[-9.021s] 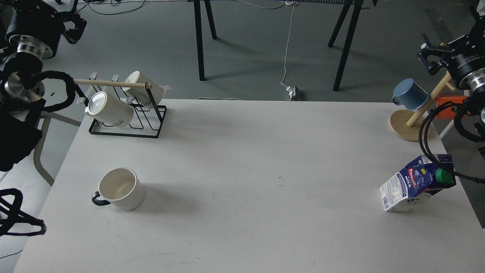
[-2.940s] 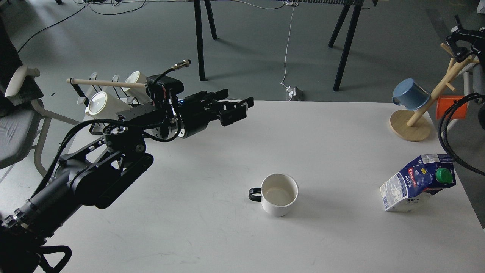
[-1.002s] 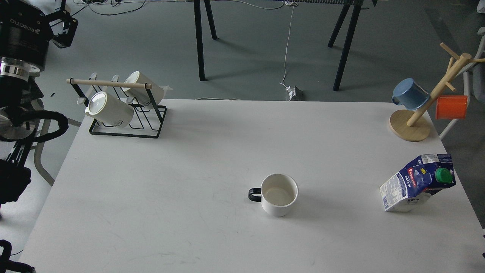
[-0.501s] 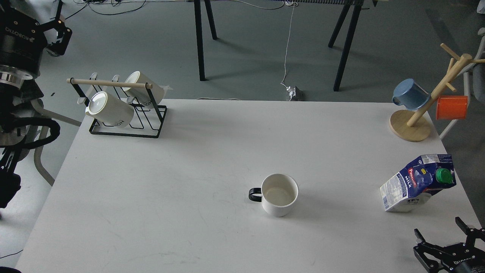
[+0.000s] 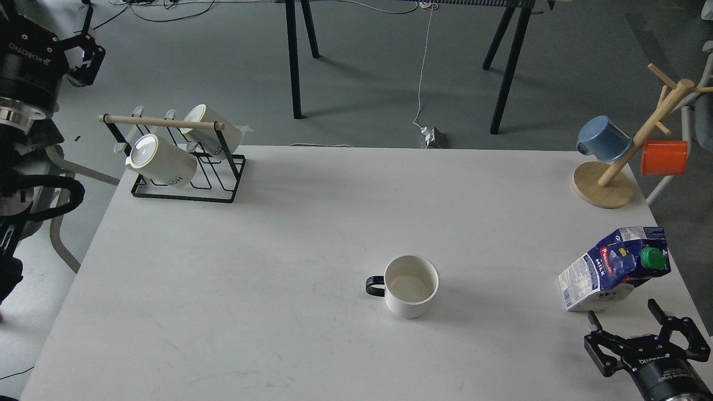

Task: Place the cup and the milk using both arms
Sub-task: 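Lower the right gripper around the milk carton, then grasp the milk carton with the right gripper and slide it beside the mug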

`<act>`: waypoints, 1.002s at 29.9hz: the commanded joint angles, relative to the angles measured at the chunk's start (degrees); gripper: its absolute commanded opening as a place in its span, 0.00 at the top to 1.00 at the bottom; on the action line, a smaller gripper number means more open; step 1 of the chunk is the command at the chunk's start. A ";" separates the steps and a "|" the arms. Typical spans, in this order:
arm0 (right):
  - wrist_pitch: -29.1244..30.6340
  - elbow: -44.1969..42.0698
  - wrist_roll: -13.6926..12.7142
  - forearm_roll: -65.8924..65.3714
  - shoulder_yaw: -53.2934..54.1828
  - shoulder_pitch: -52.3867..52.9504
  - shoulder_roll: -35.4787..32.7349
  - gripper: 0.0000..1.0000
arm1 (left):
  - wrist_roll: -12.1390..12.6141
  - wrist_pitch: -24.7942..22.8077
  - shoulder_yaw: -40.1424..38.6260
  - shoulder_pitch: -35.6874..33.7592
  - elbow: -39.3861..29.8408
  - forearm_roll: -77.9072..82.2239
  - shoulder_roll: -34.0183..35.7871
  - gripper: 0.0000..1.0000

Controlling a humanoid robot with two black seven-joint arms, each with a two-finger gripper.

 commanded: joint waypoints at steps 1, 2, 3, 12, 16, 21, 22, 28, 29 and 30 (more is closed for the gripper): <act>0.00 -0.05 -0.01 -0.05 -0.25 0.76 1.47 0.00 | 0.00 -0.12 0.07 1.10 0.06 -0.01 -0.18 0.00; 0.00 -0.05 -0.01 -0.05 -0.25 0.84 1.47 0.00 | 0.00 -0.12 0.07 1.27 0.06 0.08 -0.36 0.00; 0.00 0.04 -0.01 -0.05 -0.25 0.85 1.47 0.00 | 0.00 -0.12 0.07 1.28 0.06 0.26 -0.53 0.00; 0.00 -0.40 0.34 -0.05 1.16 3.12 1.47 0.00 | -0.62 0.05 -0.28 1.36 -0.03 2.37 -0.09 0.00; 0.00 -0.40 0.34 -0.05 1.33 4.80 1.56 0.00 | -0.62 -0.04 -0.36 1.36 -0.03 2.28 -0.09 0.00; 0.00 -0.49 0.34 -0.05 1.16 5.50 1.47 0.00 | -0.62 0.05 -0.45 1.36 0.06 2.37 -0.09 0.00; 0.00 -0.58 0.34 -0.05 1.16 5.59 1.47 0.00 | -0.62 0.05 -0.45 1.36 0.06 2.37 -0.01 0.00; 0.00 -3.83 0.16 -0.05 0.28 7.70 2.43 0.00 | -0.44 -0.04 -0.36 1.28 0.15 2.37 0.08 0.00; 0.00 -4.09 -0.01 -0.05 0.19 7.96 3.22 0.00 | -0.44 0.05 -0.36 1.28 0.15 2.37 0.17 0.00; 0.00 -4.36 -0.10 -0.05 0.19 8.14 4.01 0.00 | -0.44 0.05 -0.36 1.28 0.23 2.45 0.17 0.00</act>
